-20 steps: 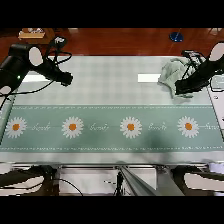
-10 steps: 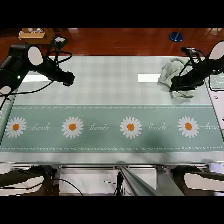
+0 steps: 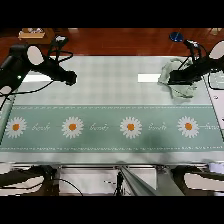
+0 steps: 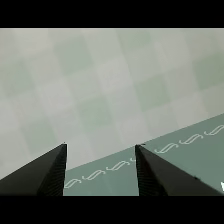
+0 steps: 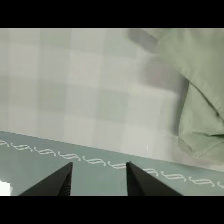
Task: Fold the shirts.
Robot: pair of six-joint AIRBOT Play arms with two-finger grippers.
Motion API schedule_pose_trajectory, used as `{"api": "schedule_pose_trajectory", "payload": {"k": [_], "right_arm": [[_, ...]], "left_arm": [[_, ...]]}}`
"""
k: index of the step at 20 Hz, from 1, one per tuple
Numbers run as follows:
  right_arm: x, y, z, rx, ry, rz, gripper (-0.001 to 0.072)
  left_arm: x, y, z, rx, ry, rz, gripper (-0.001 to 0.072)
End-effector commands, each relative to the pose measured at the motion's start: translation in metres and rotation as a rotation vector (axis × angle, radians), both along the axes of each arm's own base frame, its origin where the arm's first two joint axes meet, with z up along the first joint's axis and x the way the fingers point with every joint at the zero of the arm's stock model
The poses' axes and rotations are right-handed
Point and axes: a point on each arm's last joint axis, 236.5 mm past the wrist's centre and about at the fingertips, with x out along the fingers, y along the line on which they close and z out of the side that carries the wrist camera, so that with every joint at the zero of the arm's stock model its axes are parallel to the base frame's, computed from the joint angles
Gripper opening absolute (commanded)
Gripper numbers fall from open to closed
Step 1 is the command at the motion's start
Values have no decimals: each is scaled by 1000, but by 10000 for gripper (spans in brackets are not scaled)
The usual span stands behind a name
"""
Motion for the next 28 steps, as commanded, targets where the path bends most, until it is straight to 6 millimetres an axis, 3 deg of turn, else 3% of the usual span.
{"api": "schedule_pose_trajectory", "payload": {"k": [1,2,4,6,8,9,11,13,17,24,25,27,28], "right_arm": [[2,0,1,-4,-10,5,371],[12,-2,3,-15,-54,11,371],[49,-17,17,-52,-216,-56,356],[87,-59,42,-103,-393,-252,313],[105,-92,57,-127,-494,-345,314],[109,-106,54,-141,-507,-362,327],[112,-127,31,-172,-477,-361,469],[116,-135,-1,-203,-430,-318,548],[123,-136,-58,-223,-359,-264,548],[119,-135,-122,-218,-255,-254,536],[118,-135,-129,-217,-245,-253,472],[118,-135,-128,-225,-244,-235,75],[120,-135,-113,-231,-271,-227,29]], "left_arm": [[7,-3,3,-13,-32,3,523],[7,-3,3,-11,-32,0,524],[7,-2,3,-10,-31,2,526],[5,-1,2,-8,-19,1,625],[0,-1,0,-4,0,-1,698],[-1,0,-1,-3,6,-2,698],[-1,0,-1,-3,8,-2,698],[-1,0,-1,-3,8,-1,698],[-1,0,-1,-4,9,1,698],[-3,-6,0,-26,14,1,697],[-3,-7,0,-32,15,1,694],[-3,-9,1,-41,17,0,684],[-3,-9,4,-41,17,-1,684]]}}
